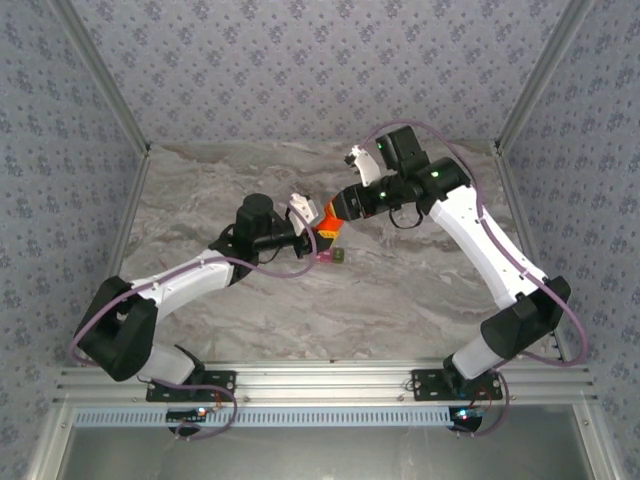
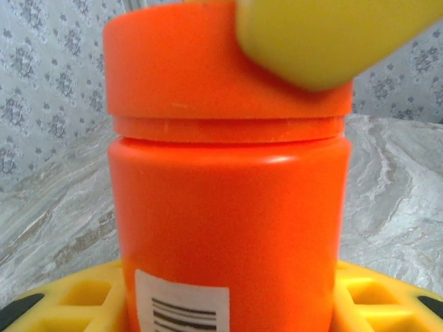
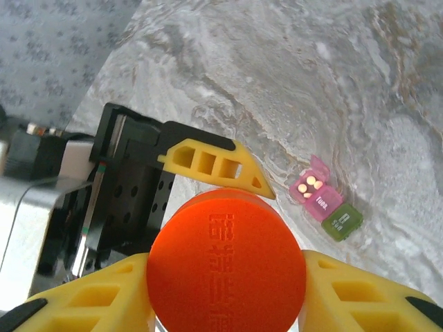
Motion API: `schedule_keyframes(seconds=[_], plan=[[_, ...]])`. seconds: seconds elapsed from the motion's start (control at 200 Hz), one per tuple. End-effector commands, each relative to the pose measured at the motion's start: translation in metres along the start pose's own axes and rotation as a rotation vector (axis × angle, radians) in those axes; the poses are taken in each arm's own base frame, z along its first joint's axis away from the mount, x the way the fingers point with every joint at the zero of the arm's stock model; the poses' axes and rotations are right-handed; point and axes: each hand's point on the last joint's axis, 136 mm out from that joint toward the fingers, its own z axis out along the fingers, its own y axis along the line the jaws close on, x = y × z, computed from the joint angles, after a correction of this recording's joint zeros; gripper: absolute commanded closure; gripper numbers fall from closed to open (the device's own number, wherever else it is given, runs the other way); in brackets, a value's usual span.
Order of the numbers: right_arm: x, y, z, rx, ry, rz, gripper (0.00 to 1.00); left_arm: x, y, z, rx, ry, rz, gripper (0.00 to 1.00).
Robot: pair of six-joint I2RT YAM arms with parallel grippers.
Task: Sort the pills into containers
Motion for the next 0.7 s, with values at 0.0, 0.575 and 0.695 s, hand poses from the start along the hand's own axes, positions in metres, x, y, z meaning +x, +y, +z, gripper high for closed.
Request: schedule_keyframes(seconds=[0.0,0.575,0.695], plan=[[0.018,-0.017,0.027,0.116,0.023,0.286,0.59,-0.053,-0.003,-0.004,0.021,-0.148,0.090,1.00],[-0.023,-0.008,-0.072,-0.042,-0.262,0.279,0.22,-0.050,-0.003,-0.006,0.013,-0.138,0.097,1.00],[-0.024,0.005,-0.071,-0.097,-0.211,0.043,0.24,-0.050,-0.003,-0.006,0.016,-0.137,0.096,1.00]])
